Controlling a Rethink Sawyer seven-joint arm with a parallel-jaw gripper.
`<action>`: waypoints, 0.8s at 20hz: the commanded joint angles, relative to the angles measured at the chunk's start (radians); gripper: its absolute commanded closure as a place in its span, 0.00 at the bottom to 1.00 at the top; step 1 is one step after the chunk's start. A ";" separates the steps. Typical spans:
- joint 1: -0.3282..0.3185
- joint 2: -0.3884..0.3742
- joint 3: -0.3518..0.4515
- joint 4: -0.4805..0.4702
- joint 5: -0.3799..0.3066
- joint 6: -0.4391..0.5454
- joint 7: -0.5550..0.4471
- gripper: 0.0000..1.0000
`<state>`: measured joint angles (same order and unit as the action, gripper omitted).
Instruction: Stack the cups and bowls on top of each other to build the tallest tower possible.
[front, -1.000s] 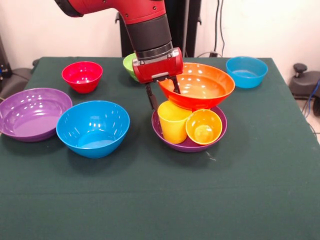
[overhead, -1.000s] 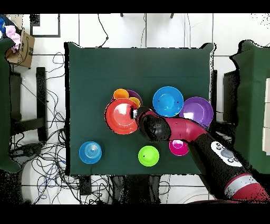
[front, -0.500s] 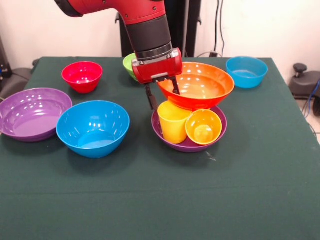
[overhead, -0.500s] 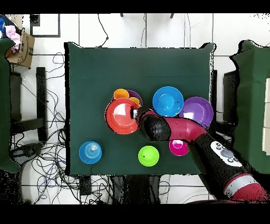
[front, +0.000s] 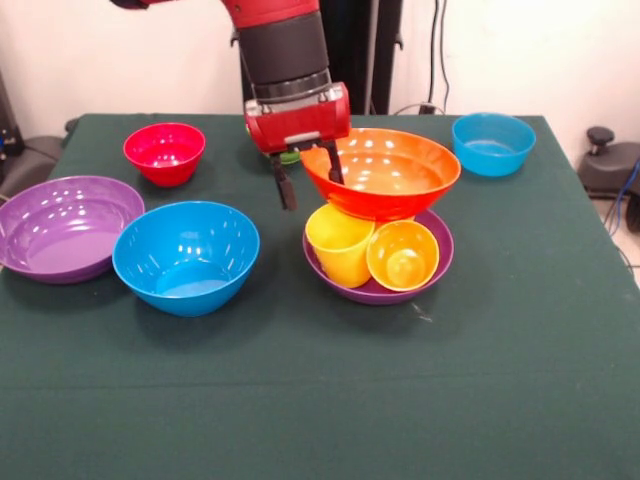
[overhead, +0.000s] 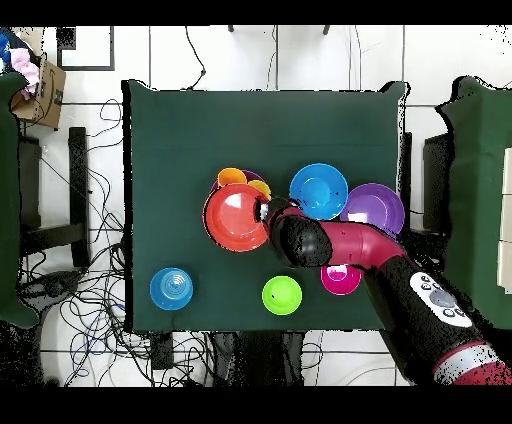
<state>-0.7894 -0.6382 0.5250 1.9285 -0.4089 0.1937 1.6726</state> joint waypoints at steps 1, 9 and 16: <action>0.017 -0.072 0.003 0.020 0.047 0.162 0.061 0.00; 0.014 -0.114 0.015 0.059 0.077 0.187 0.070 0.00; 0.009 -0.132 0.022 0.079 0.095 0.196 0.067 0.00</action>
<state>-0.7914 -0.7574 0.5253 1.9527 -0.3448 0.2812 1.6726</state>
